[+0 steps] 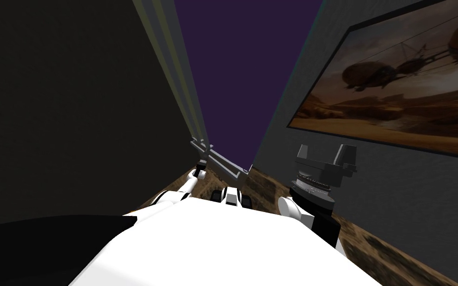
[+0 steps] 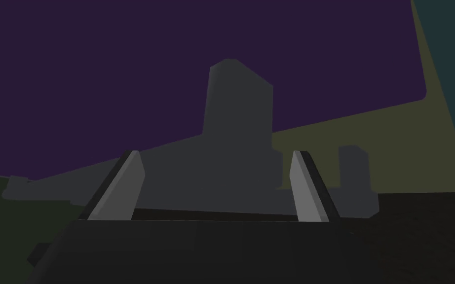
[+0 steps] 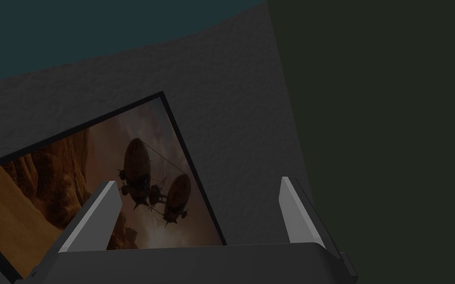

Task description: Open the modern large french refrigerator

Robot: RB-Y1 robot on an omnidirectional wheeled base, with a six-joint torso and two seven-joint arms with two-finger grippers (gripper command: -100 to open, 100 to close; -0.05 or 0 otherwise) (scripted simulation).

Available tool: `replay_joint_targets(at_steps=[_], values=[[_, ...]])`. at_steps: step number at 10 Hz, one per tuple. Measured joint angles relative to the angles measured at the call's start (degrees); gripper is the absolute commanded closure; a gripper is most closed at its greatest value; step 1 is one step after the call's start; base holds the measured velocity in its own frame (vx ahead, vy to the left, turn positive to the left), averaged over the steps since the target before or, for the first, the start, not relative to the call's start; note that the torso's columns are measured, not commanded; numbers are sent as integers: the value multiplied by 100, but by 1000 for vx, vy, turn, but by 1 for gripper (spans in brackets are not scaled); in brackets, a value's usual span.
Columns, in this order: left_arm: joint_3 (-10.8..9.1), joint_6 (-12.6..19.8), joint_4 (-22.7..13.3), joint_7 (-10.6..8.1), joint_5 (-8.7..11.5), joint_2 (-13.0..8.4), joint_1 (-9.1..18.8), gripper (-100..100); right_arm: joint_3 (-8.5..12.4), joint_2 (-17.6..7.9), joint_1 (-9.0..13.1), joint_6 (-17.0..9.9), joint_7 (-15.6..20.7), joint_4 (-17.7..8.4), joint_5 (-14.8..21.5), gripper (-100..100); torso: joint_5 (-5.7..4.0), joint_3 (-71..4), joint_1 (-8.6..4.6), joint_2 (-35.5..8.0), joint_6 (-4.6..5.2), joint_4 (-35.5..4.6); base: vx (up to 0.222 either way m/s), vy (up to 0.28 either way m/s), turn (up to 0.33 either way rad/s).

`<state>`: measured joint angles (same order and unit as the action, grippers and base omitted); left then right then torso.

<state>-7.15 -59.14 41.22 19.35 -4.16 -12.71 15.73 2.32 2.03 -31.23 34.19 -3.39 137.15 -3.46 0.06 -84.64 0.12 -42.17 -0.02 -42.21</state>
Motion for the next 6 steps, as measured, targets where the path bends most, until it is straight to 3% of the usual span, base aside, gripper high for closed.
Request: replay_joint_targets(at_steps=[2, 6], values=[[-67, 3, -10, 73, 36, 16, 40, 100, -1, 2, 0, 0, 0, 0, 0, 0, -9, 14, -32, -25, -25, -5, -92, -180, 201], [-426, 216, 97, 307, 237, -54, -28, 100, -2, 2, 2, 0, 0, 0, 0, 0, -7, 17, -10, -28, 4, -14, -145, -191, 182]])
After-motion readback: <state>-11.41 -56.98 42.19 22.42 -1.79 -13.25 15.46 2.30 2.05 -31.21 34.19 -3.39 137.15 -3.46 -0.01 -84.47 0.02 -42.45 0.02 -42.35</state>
